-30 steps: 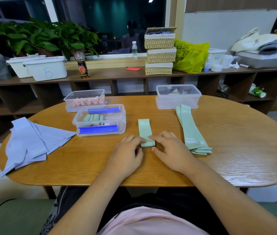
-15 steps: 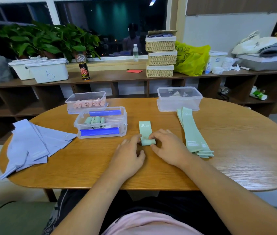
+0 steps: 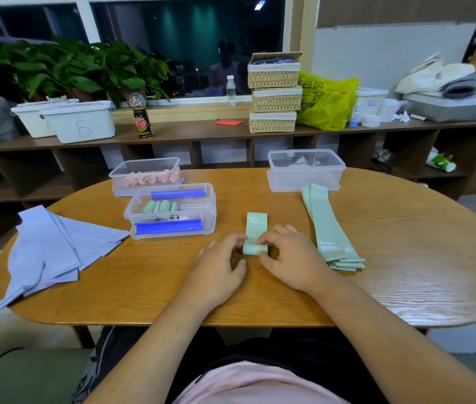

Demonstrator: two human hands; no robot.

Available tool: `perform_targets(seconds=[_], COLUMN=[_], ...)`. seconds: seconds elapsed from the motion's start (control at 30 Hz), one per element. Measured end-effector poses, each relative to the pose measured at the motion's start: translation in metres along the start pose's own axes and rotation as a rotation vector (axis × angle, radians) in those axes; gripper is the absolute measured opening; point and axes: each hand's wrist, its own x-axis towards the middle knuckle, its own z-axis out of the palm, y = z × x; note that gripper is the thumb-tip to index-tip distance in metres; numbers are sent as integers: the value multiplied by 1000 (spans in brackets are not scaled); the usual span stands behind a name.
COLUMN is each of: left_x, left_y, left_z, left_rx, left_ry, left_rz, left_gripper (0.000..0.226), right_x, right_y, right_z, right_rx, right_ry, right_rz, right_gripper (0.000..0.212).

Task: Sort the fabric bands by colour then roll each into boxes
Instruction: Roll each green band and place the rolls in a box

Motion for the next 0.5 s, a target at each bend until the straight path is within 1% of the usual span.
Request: perform_targets(seconds=[0.1, 0.23, 0.37, 0.5], left_x=[2, 4, 7, 7], left_y=[-1, 1, 0, 1], left_z=[3, 3, 2, 4], left_rx=[84, 137, 145, 120], left_ry=[5, -10, -40, -31], left_rz=[57, 50, 28, 4], left_gripper=[41, 48, 53, 63], right_x=[0, 0, -1, 0], right_y=[0, -2, -3, -3], right_z=[0, -1, -2, -2], right_rx=[-35, -86, -35, -14], right_ry=[-3, 15, 6, 1], right_rz=[5, 5, -67, -46], right_gripper=[35, 44, 34, 27])
